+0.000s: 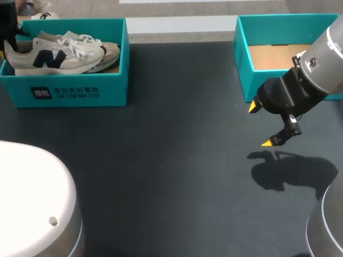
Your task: Take the shoe out of the shoebox, open the shoe tongue, remove and reinsert the insole, then place the shoe into the shoebox
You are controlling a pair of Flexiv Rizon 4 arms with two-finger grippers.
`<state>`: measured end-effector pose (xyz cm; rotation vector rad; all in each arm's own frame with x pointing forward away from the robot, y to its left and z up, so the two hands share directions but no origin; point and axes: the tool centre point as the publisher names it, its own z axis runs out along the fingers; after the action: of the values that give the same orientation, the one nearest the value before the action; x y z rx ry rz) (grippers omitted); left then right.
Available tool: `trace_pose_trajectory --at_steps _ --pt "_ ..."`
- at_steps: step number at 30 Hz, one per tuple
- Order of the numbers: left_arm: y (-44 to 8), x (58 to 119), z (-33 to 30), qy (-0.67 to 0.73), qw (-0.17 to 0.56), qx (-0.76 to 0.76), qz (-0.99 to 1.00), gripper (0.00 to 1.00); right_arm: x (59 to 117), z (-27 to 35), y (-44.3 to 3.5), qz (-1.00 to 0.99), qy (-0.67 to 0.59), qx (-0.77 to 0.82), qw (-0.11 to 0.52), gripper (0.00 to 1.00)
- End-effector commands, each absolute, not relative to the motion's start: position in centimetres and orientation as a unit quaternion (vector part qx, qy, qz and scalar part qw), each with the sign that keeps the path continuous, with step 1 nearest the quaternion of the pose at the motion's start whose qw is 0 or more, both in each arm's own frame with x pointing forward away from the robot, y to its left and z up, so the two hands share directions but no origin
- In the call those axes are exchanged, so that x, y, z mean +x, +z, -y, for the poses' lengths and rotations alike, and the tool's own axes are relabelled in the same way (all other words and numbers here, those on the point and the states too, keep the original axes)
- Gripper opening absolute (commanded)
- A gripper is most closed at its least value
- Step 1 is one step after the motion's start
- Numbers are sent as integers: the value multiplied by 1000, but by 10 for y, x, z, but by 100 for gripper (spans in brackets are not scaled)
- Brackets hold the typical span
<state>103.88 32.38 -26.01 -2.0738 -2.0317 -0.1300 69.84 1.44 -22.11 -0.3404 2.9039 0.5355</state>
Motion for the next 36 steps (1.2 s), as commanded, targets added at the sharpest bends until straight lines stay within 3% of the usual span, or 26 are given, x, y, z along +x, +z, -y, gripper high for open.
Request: trace_pose_trajectory --at_steps 1,24,36 --pt "-219 1034 -321 -47 124 -697 705 0 698 -15 -222 -974 178 -113 85 100" --pt "-205 1032 -322 -41 116 -686 717 0 698 -15 -222 -974 178 -113 85 100" --pt "-189 940 -263 -103 77 -695 707 0 698 -15 -222 -974 178 -113 85 100"
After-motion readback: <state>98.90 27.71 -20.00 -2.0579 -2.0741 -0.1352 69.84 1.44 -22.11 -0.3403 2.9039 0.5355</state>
